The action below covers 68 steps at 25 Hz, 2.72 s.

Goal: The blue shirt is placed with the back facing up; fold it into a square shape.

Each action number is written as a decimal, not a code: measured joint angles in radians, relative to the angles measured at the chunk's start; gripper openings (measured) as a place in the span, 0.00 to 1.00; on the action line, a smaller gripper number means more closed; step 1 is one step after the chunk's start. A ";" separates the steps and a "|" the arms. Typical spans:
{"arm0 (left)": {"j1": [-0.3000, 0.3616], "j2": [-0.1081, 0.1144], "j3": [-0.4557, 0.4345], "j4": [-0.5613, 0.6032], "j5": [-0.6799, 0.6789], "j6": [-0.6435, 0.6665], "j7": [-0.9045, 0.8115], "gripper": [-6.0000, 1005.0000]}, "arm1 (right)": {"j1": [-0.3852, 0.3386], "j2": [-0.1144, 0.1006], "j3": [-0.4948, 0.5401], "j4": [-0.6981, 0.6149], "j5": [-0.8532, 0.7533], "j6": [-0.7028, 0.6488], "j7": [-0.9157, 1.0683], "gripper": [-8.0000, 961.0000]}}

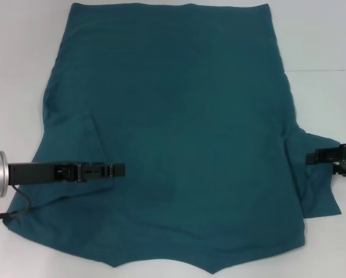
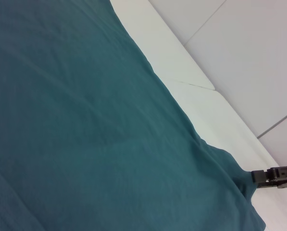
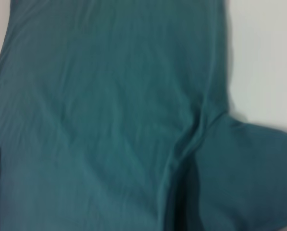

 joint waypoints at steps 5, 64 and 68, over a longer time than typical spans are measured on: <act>-0.001 -0.003 0.000 0.000 0.000 -0.007 0.000 0.79 | 0.011 0.009 -0.002 0.005 -0.001 0.000 -0.013 0.73; 0.021 0.003 -0.025 0.004 0.000 0.004 -0.013 0.79 | -0.022 -0.049 -0.007 -0.061 -0.077 -0.012 0.026 0.05; 0.021 0.003 -0.025 0.005 0.000 0.003 -0.013 0.79 | -0.025 -0.049 0.001 -0.082 -0.075 -0.008 0.048 0.05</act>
